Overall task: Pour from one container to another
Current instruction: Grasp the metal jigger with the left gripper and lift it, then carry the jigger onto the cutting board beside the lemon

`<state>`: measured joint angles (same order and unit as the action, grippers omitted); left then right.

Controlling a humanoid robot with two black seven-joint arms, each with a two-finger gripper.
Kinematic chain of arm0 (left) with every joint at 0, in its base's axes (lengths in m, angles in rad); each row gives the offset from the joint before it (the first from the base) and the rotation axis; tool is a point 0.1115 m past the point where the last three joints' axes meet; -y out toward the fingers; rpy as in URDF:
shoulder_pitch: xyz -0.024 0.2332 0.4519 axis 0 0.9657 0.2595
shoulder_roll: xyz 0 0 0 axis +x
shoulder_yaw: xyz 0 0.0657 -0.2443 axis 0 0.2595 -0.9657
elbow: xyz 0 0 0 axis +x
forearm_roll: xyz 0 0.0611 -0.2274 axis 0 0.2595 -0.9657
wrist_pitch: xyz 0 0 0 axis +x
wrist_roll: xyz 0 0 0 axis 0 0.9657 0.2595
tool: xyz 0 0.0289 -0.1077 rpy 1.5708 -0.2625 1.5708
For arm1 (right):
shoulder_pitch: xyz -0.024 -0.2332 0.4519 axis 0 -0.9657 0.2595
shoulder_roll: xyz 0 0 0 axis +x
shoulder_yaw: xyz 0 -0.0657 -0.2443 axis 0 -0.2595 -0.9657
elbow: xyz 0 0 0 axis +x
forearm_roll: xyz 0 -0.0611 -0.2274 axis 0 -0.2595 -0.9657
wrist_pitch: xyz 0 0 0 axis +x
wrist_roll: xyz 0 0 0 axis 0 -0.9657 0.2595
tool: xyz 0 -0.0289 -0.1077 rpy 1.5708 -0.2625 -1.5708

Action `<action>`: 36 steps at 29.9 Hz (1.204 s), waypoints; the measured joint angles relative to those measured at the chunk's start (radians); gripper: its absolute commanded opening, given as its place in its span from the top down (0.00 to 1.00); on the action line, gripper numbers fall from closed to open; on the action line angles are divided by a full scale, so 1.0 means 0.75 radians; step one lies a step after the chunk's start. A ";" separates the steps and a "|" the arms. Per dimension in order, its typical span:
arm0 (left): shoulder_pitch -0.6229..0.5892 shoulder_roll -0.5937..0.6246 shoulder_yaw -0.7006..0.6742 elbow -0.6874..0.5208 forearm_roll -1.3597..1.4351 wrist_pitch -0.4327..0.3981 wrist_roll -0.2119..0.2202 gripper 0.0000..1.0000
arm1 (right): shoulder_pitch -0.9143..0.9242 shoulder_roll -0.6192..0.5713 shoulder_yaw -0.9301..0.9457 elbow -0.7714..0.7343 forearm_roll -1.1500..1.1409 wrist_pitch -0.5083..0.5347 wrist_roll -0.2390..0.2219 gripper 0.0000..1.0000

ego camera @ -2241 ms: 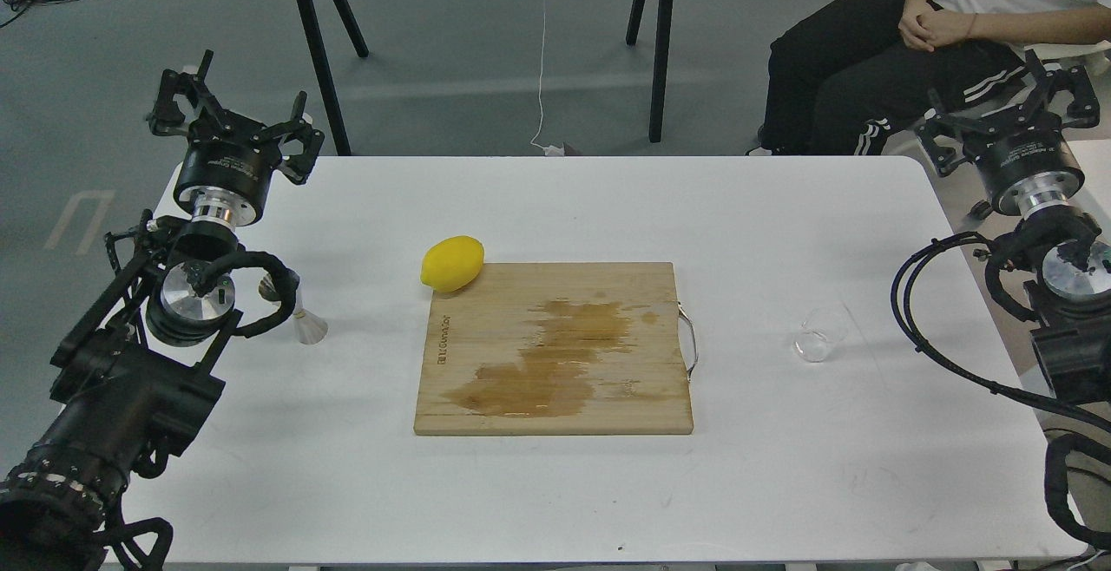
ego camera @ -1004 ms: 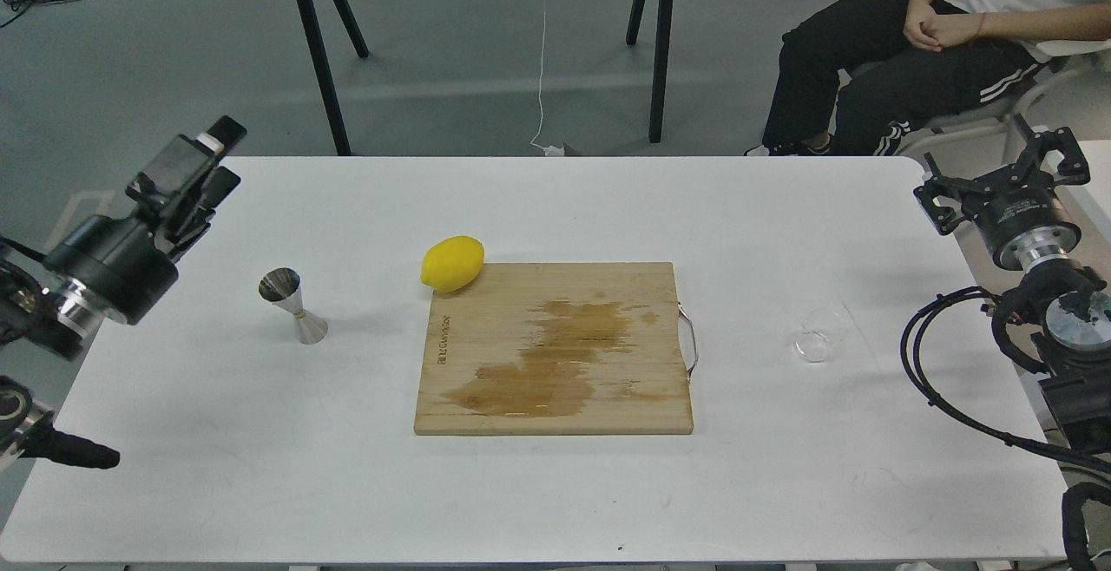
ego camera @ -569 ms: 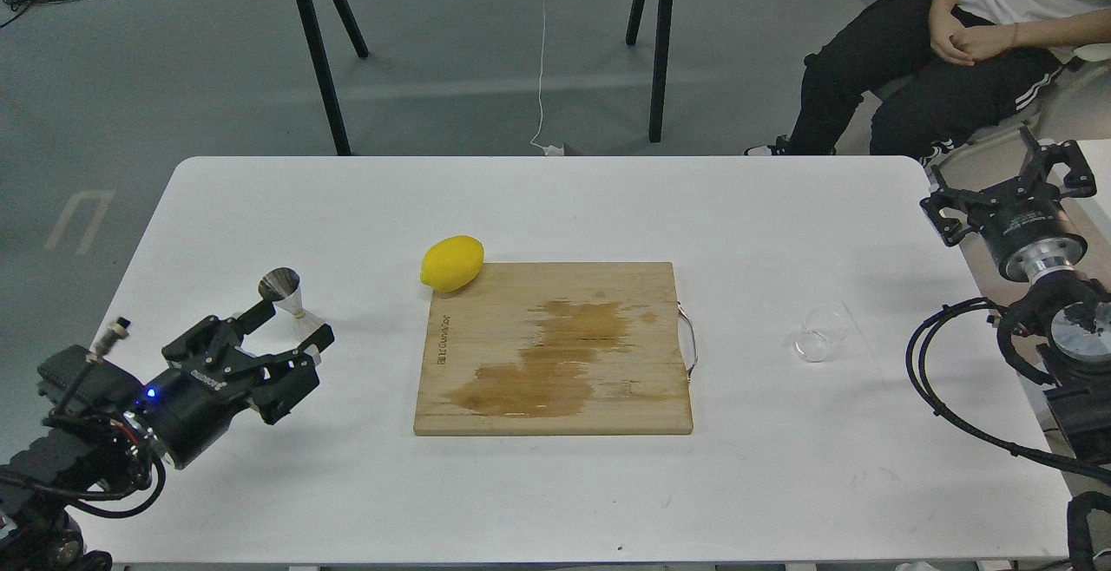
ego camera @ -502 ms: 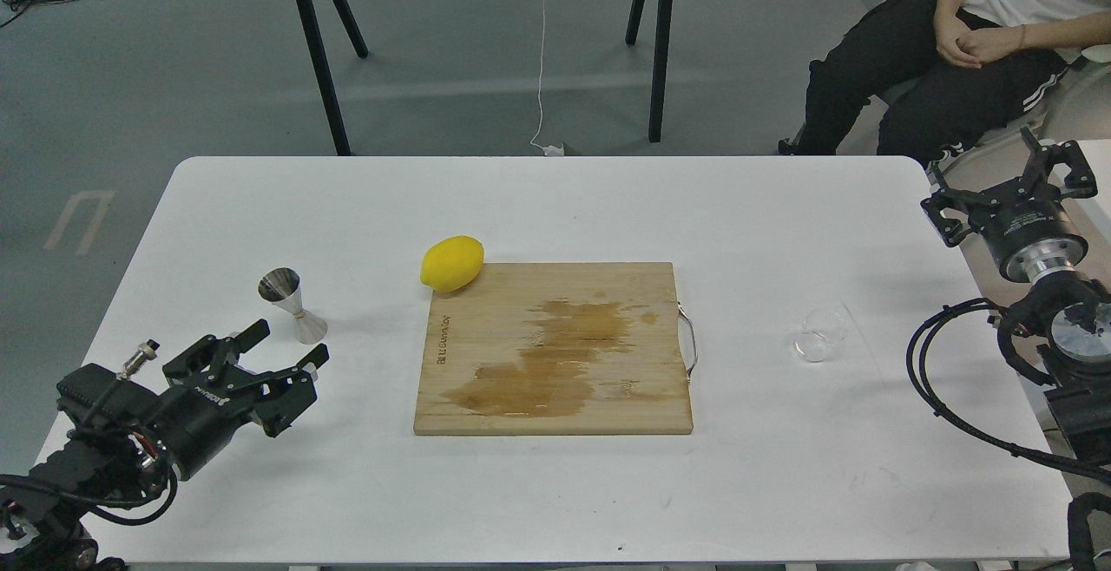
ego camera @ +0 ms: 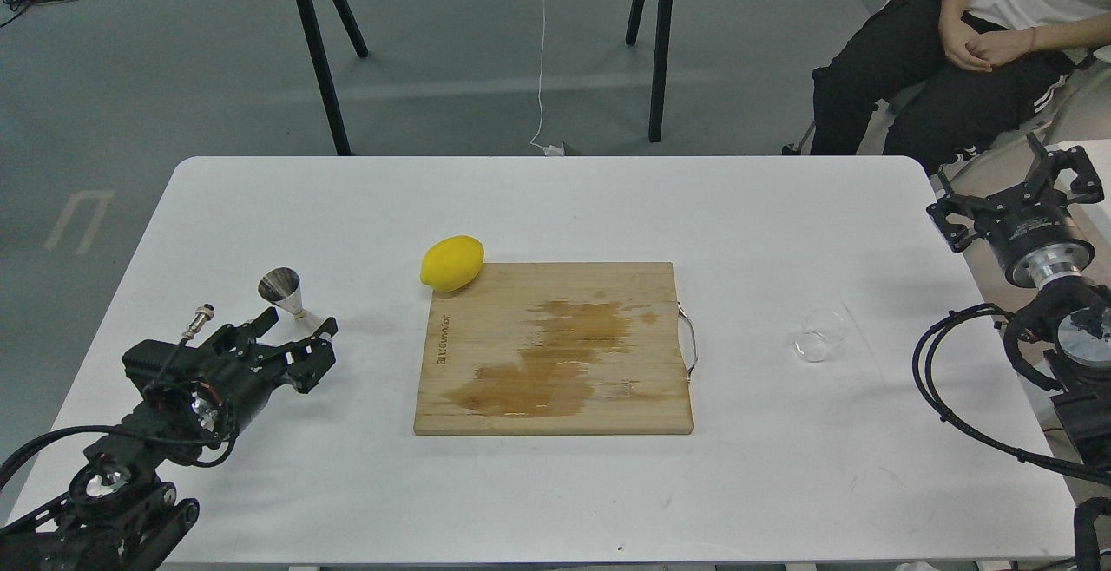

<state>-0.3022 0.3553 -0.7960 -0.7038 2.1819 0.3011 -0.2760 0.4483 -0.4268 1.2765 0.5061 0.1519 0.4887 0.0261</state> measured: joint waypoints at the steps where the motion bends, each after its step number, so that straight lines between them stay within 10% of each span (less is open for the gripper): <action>1: -0.018 -0.018 0.000 0.042 0.000 0.002 0.000 0.20 | 0.000 0.000 0.000 0.000 0.000 0.000 0.000 0.00; 19: -0.090 -0.083 -0.001 0.188 0.000 0.071 -0.004 0.84 | -0.007 -0.013 -0.002 -0.002 -0.002 0.000 0.000 0.00; 36: -0.270 -0.052 0.003 -0.031 0.000 0.104 -0.007 0.87 | -0.005 -0.020 -0.002 -0.002 -0.002 0.000 0.000 0.00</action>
<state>-0.5049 0.3163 -0.7941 -0.7274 2.1817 0.3792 -0.2814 0.4449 -0.4421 1.2746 0.5046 0.1503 0.4887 0.0261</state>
